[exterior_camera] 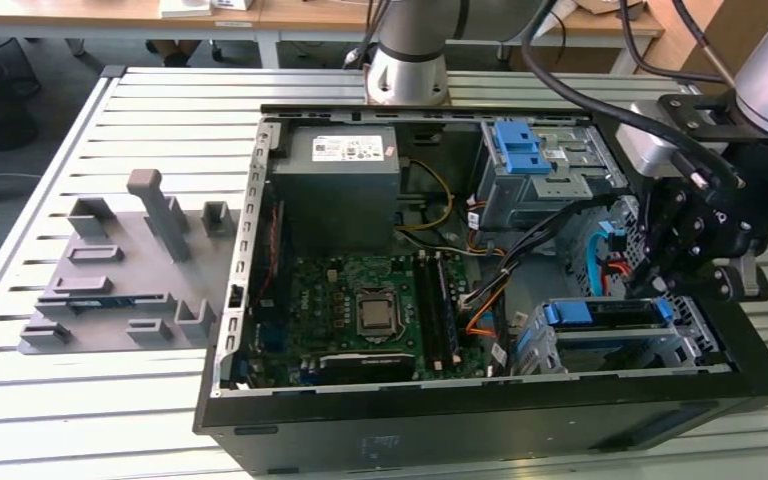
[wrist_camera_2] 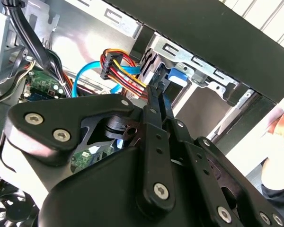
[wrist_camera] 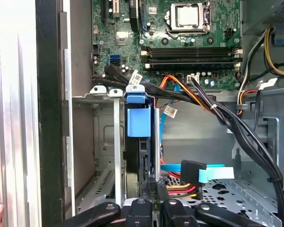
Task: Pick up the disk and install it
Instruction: 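Insert the first disk wire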
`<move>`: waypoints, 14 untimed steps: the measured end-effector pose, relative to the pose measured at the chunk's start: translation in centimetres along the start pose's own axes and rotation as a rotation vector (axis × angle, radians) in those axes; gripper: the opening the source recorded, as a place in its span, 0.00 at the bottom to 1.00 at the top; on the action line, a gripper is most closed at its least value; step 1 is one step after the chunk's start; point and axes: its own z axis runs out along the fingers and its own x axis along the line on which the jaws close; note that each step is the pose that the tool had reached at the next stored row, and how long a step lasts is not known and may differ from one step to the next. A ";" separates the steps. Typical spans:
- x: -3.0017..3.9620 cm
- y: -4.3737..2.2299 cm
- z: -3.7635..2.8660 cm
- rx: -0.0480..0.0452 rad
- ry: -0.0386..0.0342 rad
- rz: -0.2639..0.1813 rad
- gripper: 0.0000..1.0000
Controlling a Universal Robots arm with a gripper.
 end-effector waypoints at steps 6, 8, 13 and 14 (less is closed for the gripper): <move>0.04 0.24 0.02 0.0000 -0.0003 0.001 0.16; 0.04 0.25 0.04 -0.0006 -0.0002 0.002 0.16; 0.11 0.25 0.22 -0.0075 -0.0001 0.016 0.16; 0.15 0.25 0.26 -0.0076 0.0000 0.017 0.16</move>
